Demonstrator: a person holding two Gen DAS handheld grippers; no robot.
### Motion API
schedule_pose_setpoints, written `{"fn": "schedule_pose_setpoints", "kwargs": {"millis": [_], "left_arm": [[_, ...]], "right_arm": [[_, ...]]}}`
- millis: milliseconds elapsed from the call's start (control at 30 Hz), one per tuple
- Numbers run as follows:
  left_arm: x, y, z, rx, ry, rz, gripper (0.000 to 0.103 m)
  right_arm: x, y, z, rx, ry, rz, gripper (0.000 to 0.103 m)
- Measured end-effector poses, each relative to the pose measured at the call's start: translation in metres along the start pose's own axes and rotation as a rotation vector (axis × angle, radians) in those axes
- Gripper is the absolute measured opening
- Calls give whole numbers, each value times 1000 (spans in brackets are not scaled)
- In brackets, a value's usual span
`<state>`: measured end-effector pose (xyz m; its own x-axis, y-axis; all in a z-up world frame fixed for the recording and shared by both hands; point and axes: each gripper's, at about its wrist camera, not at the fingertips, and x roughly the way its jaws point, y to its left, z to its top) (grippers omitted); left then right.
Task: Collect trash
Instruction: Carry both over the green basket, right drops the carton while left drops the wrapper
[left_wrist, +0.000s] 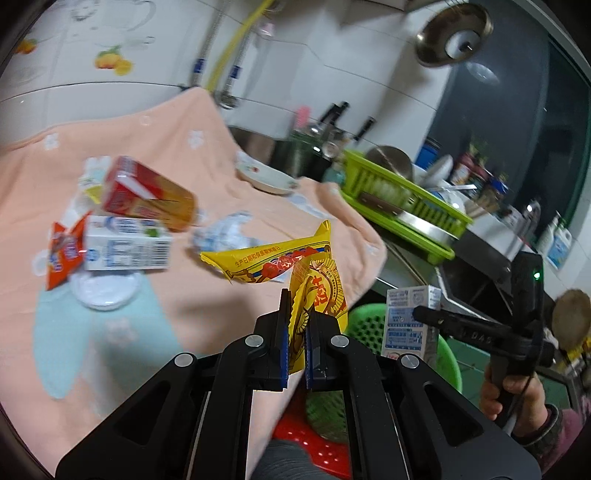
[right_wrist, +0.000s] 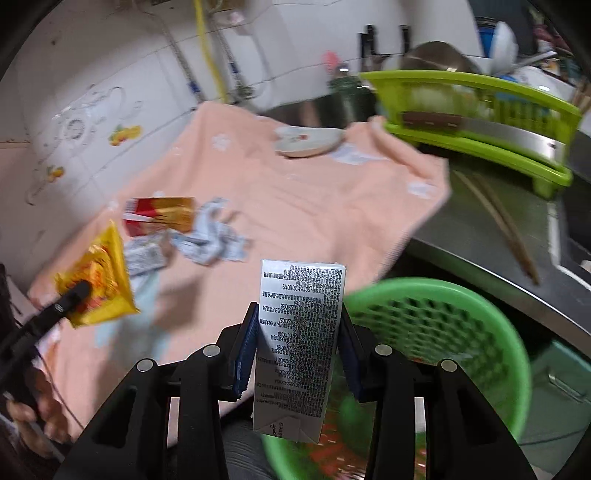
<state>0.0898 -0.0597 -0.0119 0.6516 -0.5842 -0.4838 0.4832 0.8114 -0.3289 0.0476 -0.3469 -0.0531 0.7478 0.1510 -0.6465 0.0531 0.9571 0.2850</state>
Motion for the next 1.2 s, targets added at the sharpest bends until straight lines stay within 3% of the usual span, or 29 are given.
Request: {"fn": "schedule_pose_setpoints", "kwargs": {"millis": [200,400,700,1100,1200], "left_arm": [[26,-39,-9,55,63,-62,5],[49,-75,-20,104,124,-115,5],[73,-107,-34,156,199,-143,5],[93,-122,-51,164,276,-148,8],[95,-125,-53,169,291,-149,13]], "right_arm": [[-9,-42,-23,21,7,-106,39],[-13,-70,-41,50,14,-154,39],[-29,-96,-53,98,-3,-167,42],[-41,-107,-57,128,-35,-171,51],[-43,-106,-58,126,-41,-169,53]]}}
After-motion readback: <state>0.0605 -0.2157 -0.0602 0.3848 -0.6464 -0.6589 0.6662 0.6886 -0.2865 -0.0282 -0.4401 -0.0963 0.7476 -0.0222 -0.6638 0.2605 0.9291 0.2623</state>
